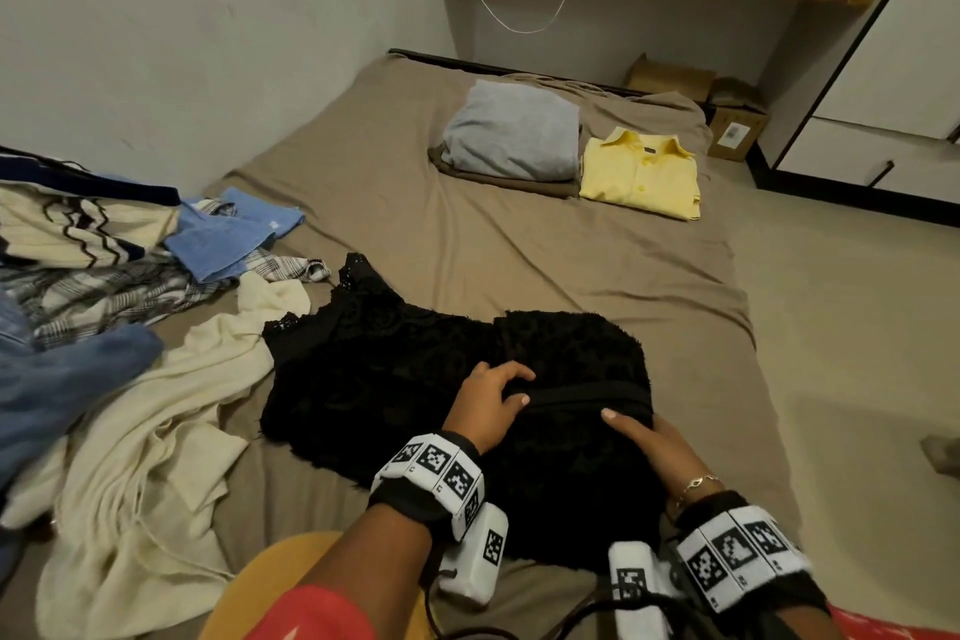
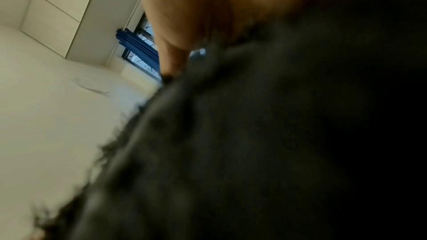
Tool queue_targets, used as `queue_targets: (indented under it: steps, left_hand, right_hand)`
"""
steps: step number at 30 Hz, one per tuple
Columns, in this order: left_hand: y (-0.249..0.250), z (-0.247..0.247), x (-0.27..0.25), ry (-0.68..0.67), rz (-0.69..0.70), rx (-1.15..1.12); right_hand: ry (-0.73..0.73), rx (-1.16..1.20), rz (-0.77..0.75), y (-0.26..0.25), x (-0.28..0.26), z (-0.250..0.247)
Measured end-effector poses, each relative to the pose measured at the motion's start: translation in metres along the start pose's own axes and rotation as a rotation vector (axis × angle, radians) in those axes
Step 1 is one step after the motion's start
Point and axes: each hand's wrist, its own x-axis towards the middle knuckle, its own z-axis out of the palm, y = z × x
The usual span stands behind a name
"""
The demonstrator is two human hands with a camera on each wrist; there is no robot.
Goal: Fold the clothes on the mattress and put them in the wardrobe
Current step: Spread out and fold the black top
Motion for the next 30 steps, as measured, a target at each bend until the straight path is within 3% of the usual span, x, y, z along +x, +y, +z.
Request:
queue_targets:
  steps: [5,9,11,13,15,20,23,25,28,30]
  left_hand:
    - [0.015,0.014,-0.004,0.015,0.088,-0.019]
    - [0.031,0.042,-0.007,-0.186,0.188,0.11]
    - [0.034,0.035,-0.007,-0.21,0.187,0.193]
    - [0.036,0.005,-0.005,-0.083,0.153,0.126]
    - [0.034,-0.038,-0.004,-0.011,0.075,-0.124]
    - [0.015,-0.139,-0.02,-0.076,-0.13,-0.462]
    - [-0.005,-0.161,-0.023,-0.111,-0.282,-0.539]
    - [-0.021,-0.161,-0.024,-0.133,-0.372,-0.491]
    - [-0.054,-0.154,-0.022,-0.192,-0.326,-0.293]
    - [-0.072,-0.148,-0.019,-0.166,-0.306,-0.295]
  right_hand:
    - [0.145,-0.029,-0.078,-0.014,-0.003,-0.023]
    - [0.221,-0.084,-0.114,-0.014,-0.022,-0.062]
    - [0.229,-0.112,-0.1,-0.019,-0.032,-0.065]
    - [0.24,-0.178,-0.129,-0.031,-0.039,-0.06]
    - [0.218,-0.214,-0.171,-0.051,-0.045,-0.045]
    - [0.054,-0.309,-0.387,-0.106,-0.057,0.062]
    - [-0.174,-0.305,-0.278,-0.113,-0.061,0.138]
    - [-0.262,-0.248,-0.192,-0.107,-0.059,0.161]
    - [-0.113,-0.317,-0.281,-0.084,-0.044,0.136]
    - [0.019,-0.559,-0.414,-0.065,-0.031,0.102]
